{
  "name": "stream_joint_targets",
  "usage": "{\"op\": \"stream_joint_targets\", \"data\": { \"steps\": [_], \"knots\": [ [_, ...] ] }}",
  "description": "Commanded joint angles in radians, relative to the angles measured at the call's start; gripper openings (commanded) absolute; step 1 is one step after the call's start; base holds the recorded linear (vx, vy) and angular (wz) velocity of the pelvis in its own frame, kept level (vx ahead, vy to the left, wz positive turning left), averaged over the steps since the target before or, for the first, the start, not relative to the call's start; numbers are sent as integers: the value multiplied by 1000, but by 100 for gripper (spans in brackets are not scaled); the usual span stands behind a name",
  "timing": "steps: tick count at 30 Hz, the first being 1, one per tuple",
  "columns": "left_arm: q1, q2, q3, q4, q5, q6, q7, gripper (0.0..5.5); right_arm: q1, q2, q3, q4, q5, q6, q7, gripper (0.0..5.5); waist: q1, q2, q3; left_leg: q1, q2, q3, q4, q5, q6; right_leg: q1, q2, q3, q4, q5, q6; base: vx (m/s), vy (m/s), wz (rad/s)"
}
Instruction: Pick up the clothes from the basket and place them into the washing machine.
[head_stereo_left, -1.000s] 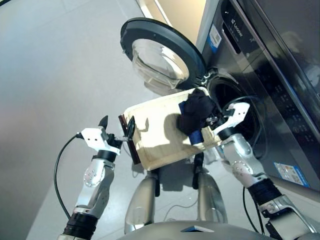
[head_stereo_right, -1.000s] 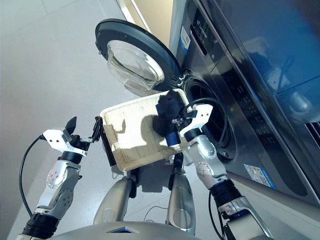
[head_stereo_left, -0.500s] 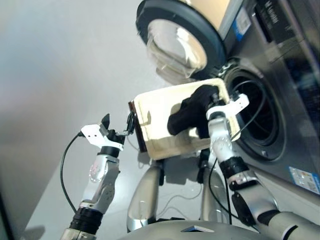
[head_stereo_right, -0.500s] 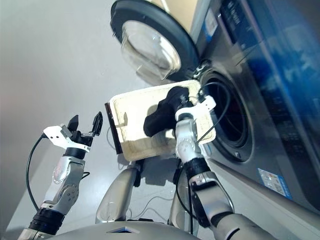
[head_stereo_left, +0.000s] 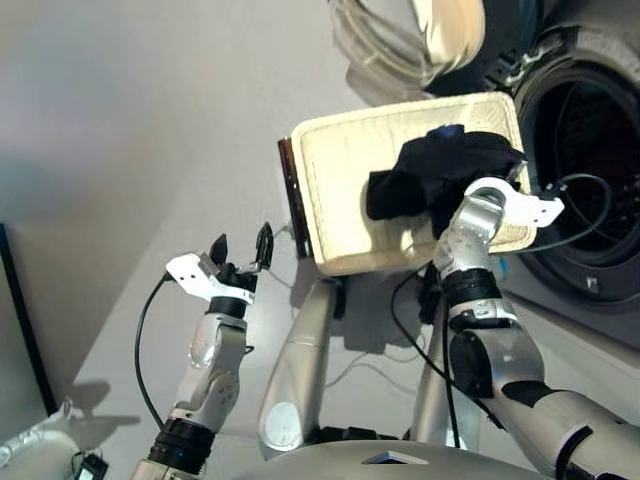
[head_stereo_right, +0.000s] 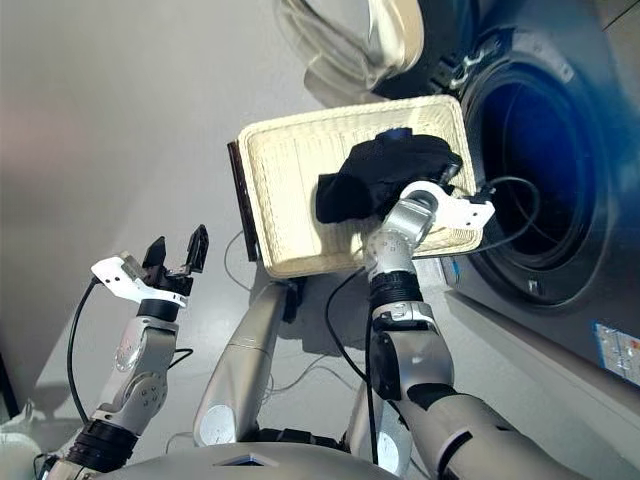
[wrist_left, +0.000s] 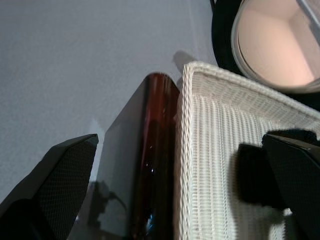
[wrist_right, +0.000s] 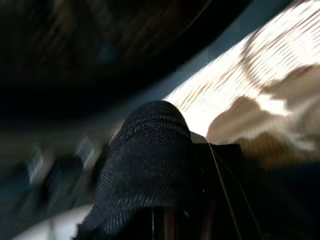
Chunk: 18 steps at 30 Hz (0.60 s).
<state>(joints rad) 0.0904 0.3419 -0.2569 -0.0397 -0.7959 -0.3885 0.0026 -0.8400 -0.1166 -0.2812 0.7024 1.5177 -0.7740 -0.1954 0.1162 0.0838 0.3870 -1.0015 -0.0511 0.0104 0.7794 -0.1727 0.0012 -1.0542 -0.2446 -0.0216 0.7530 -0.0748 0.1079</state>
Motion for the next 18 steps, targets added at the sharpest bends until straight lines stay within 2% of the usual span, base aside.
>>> {"op": "stream_joint_targets", "data": {
  "steps": [1, 6, 9, 13, 18],
  "knots": [
    [-4, 40, -6, -131, 10, -87, 34, 550, -85, -79, -24, 22, -16, -89, -70, 0, 7, 35, -29, -105, -36, 41, 64, -10, 31, -44, 40, 3, 122, -69, -42, -77, 7, -85],
    [-35, 58, -23, -151, 22, -99, 49, 550, -116, -159, -75, 118, 15, -106, -121, 0, -14, 40, -42, -177, -33, 47, 109, -14, 26, -126, 45, 22, 179, -87, -53, -25, 1, -61],
    [-32, 79, -24, -157, 18, -100, 43, 550, -130, -258, -102, 169, 0, -110, -156, 0, -22, 39, -59, -206, -34, 46, 122, -16, 26, -162, 48, 30, 200, -95, -57, 0, 0, 0],
    [-21, 103, -31, -153, -3, -109, 33, 550, -187, -417, -67, 228, -120, -86, -243, 0, -17, 38, -75, -224, -21, 60, 125, -21, 26, -194, 53, 42, 208, -93, -56, 0, 0, 0],
    [-30, 137, -51, -167, 4, -121, 36, 550, -322, -564, 31, 297, -214, -39, -306, 0, -4, 42, -75, -245, -10, 74, 141, -27, 28, -228, 57, 56, 221, -92, -54, 0, 0, 0]
  ]
}}
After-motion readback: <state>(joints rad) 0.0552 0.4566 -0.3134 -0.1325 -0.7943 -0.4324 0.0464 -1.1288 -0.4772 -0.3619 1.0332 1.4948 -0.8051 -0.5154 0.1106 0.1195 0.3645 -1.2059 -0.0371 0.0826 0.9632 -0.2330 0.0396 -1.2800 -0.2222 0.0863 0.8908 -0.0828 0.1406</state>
